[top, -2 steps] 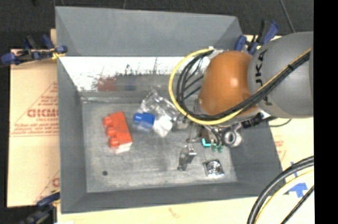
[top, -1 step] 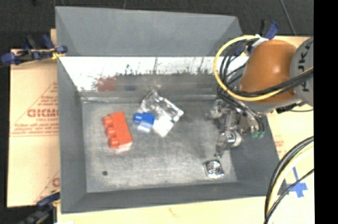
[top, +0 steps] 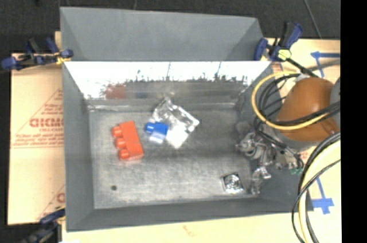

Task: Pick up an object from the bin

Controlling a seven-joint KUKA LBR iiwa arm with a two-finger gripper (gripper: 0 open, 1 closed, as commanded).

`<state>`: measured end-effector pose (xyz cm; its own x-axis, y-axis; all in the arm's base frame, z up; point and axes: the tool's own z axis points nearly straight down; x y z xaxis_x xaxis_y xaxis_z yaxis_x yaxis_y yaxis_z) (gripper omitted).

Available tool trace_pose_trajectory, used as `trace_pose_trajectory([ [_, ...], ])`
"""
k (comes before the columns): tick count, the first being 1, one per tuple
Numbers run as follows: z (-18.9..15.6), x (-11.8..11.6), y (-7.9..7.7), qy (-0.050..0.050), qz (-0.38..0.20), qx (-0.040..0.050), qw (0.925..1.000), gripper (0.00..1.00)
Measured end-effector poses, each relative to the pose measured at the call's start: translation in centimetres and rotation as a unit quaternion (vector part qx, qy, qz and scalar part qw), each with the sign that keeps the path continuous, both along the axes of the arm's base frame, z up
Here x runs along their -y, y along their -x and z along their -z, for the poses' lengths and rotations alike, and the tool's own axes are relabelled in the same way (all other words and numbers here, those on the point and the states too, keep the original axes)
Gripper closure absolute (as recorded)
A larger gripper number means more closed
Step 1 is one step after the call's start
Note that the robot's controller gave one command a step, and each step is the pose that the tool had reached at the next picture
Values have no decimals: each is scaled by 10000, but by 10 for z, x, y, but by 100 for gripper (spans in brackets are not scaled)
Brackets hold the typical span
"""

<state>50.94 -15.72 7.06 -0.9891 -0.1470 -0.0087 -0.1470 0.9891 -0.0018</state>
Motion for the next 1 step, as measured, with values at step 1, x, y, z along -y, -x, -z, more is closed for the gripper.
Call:
trace_pose_trajectory([
  [1,-3,-93,10,27,-1166,16,9932,0],
])
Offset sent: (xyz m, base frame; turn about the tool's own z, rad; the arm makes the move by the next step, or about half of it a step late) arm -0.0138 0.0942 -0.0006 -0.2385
